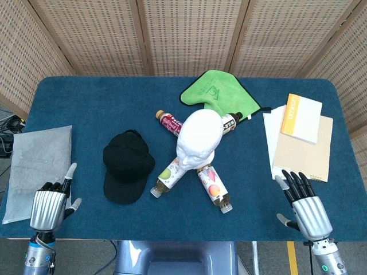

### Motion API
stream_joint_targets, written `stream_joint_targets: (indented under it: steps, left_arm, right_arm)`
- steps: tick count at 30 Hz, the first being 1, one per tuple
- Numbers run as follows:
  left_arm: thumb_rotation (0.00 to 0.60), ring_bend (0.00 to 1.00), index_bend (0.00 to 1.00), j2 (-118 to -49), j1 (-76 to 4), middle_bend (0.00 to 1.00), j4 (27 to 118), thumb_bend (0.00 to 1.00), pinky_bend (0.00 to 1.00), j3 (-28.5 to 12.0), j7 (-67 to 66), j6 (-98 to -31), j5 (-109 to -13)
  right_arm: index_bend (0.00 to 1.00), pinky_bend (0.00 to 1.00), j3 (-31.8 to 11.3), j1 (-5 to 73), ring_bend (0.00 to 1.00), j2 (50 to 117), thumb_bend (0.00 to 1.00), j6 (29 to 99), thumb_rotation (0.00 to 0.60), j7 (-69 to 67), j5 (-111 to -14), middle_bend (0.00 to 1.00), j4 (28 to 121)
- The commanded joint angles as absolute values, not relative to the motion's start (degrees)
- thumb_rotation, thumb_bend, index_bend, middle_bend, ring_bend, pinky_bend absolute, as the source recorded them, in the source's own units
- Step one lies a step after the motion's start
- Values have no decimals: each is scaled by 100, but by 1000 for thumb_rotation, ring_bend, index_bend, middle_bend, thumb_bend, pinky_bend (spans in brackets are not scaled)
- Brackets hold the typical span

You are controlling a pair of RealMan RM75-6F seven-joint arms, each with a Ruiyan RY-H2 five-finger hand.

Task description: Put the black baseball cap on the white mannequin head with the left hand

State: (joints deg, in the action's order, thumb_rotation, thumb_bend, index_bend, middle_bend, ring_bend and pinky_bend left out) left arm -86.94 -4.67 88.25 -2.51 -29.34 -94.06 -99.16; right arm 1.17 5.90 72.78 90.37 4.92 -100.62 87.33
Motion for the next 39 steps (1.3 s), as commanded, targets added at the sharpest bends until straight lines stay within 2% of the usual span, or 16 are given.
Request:
stream_joint_targets:
  steps: [1, 6, 10, 24, 39]
  left_arm:
    - [600, 729, 1, -8894, -558, 762, 8551, 240, 661, -177, -2914, -9268, -10000]
    - [600, 751, 50, -9170, -639, 790, 8229, 353, 679, -39, -2938, -9039, -10054]
    - [600, 767, 100, -9405, -690, 809, 7923, 385, 694, 53, -2918, -8904, -10085]
    - [600, 781, 116, -10029, -823, 825, 6859, 388, 718, 152, -2847, -8406, -9846]
    - [600, 782, 113, -10639, -1027, 825, 5717, 389, 718, 220, -2577, -8463, -9993]
  right_arm:
    - [0, 0, 117, 588, 0, 7277, 49, 9046, 600, 494, -10069, 0, 8734]
    - [0, 0, 109, 582, 0, 7265, 49, 9070, 600, 473, -10068, 0, 8741]
    - [0, 0, 100, 583, 0, 7254, 49, 9083, 600, 448, -10066, 0, 8742]
    - [0, 0, 83, 587, 0, 7244, 49, 9093, 600, 407, -10053, 0, 8735]
    - [0, 0, 61, 585, 0, 7227, 48, 9113, 600, 354, -10030, 0, 8737]
